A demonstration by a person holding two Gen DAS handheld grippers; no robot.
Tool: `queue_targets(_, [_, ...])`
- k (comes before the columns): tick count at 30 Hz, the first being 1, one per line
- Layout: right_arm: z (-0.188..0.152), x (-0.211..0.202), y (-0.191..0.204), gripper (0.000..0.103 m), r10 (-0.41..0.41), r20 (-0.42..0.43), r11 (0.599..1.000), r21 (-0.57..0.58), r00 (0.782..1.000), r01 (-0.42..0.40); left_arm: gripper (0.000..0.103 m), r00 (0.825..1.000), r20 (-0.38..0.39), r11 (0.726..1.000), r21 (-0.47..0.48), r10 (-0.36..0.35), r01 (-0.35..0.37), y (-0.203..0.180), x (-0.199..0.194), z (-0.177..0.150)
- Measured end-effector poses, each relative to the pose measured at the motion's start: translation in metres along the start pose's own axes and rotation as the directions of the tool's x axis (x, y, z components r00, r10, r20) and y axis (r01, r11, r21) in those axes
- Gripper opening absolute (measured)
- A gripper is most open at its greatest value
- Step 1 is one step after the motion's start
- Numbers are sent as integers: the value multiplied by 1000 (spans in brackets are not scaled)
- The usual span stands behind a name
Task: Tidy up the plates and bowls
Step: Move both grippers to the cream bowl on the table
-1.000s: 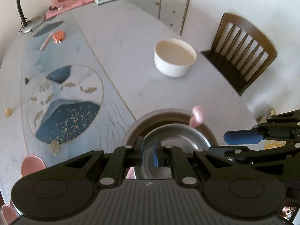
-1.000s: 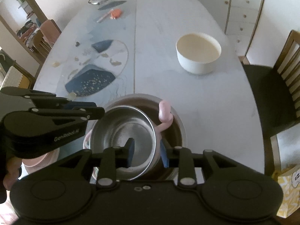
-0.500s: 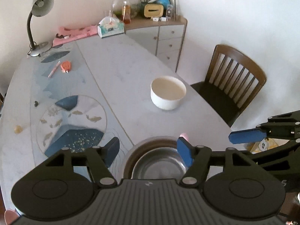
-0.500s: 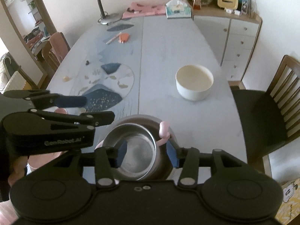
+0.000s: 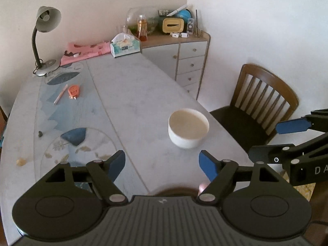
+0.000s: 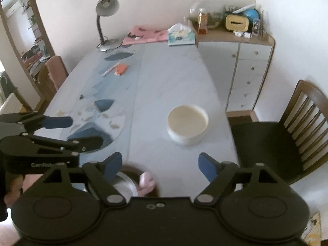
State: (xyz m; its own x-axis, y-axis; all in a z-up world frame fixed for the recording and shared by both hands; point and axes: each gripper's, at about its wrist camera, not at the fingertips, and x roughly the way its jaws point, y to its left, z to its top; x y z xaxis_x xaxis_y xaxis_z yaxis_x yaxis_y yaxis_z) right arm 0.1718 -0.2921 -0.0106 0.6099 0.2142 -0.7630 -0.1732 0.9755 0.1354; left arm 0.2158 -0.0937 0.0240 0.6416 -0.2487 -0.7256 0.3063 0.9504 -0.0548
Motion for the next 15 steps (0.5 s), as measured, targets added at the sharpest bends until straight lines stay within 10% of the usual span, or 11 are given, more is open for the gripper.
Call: queue_targets(15, [48,105,-69,93,22,-113,999,-26,993,-25,79,994,-94,993,-90,62,-70,-9,123,64])
